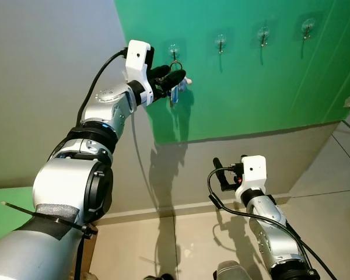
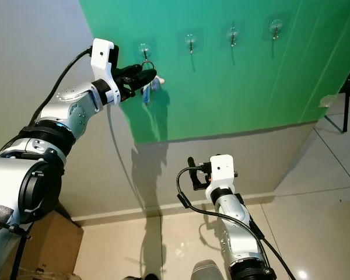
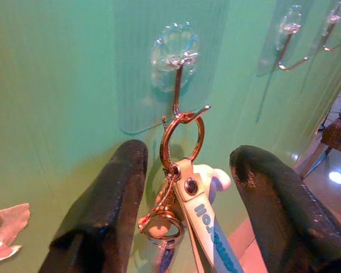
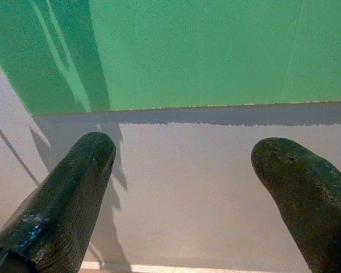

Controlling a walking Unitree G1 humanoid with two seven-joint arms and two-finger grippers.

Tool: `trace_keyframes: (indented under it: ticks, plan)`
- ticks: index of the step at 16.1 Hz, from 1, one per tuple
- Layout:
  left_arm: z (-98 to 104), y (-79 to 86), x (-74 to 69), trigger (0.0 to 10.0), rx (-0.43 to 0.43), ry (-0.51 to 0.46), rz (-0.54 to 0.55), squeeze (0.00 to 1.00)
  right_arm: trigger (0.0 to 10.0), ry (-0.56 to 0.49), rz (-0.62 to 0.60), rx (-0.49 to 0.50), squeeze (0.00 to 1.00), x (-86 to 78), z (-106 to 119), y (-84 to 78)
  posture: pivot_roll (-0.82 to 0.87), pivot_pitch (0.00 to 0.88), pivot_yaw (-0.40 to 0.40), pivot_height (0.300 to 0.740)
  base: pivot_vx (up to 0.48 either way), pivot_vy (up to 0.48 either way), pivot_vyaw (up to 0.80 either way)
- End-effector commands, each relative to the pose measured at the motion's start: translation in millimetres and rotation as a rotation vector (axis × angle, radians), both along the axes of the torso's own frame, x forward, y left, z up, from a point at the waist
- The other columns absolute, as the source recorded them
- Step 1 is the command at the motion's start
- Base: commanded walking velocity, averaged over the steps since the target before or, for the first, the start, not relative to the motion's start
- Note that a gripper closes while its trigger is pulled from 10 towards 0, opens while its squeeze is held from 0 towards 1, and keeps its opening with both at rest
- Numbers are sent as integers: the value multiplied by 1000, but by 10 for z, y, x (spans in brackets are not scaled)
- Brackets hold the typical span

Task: Hang keys on a hook

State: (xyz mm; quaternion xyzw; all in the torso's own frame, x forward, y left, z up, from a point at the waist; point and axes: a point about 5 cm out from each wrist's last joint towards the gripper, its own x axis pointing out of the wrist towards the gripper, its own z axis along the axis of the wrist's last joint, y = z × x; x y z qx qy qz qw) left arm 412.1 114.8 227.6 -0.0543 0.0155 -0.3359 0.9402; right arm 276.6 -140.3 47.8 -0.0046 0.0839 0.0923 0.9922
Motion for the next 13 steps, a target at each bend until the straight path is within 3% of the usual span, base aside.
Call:
trace_keyframes:
  ticks: [1, 3, 4, 5, 10, 13]
  plan:
    - [14, 174, 11, 10000, 35, -17, 60, 1000, 10000, 8, 21, -3, 0, 14, 3, 33, -303, 0, 156, 740, 0, 0, 0]
    - [3, 230, 7, 10000, 65, -30, 82, 1000, 10000, 11, 28, -8, 0, 20, 1, 31, -299, 0, 151, 740, 0, 0, 0]
    - [-28, 257, -1, 10000, 86, -38, 97, 345, 10000, 10, 29, -10, 0, 20, 3, 19, -295, 0, 145, 740, 0, 0, 0]
    - [-123, 290, -44, 10000, 119, -59, 111, 0, 10000, 9, 21, -21, 0, 18, 5, -58, -289, 0, 138, 740, 0, 0, 0]
    - [-394, 424, -213, 10000, 138, -55, 151, 0, 10000, 3, 1, -16, 0, 78, 42, -140, -256, 0, 122, 740, 0, 0, 0]
    - [-838, 581, -547, 10000, 126, -19, 377, 0, 10000, 2, 17, -25, 0, 145, 67, -151, -213, 0, 83, 740, 0, 0, 0]
